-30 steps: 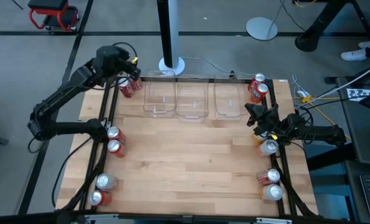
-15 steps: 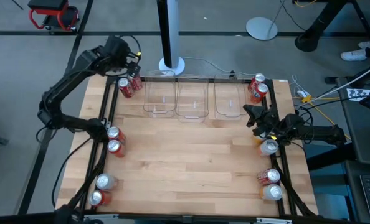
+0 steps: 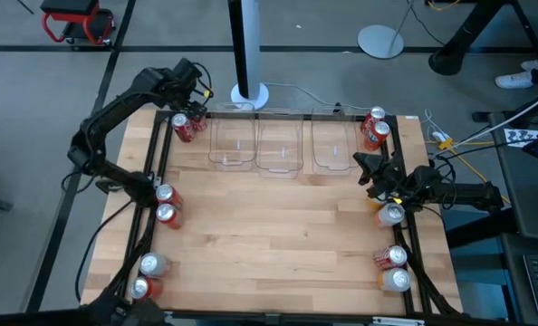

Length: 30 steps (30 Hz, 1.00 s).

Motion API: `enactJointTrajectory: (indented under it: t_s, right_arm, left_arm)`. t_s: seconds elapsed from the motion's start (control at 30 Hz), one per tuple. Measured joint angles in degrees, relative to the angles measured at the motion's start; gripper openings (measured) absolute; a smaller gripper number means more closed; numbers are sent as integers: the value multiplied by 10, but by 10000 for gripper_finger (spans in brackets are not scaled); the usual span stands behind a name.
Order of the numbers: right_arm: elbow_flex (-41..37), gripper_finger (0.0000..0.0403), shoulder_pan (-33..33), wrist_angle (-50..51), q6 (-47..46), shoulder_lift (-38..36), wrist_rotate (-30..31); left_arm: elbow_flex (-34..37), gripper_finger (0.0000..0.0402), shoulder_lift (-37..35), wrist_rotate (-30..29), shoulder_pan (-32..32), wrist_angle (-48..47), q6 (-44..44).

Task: Sort soda cans
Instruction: Put the bottom left top red soda can into the left transparent bin

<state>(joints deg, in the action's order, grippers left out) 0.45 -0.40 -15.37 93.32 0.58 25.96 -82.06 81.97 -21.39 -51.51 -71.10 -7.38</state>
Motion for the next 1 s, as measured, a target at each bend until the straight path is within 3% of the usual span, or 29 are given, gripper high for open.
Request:
enactJointTrajectory:
  t_s: [0.33,0.63,1.0]
  right_arm:
    - [0,46,0,15,0,0,0]
    - [0,46,0,15,0,0,0]
    - [0,46,0,16,0,0,0]
  left_arm:
    - [70,288,9,-4,-35,1,-14]
    - [116,288,9,34,-50,53,3]
    - [153,288,13,31,-52,108,25]
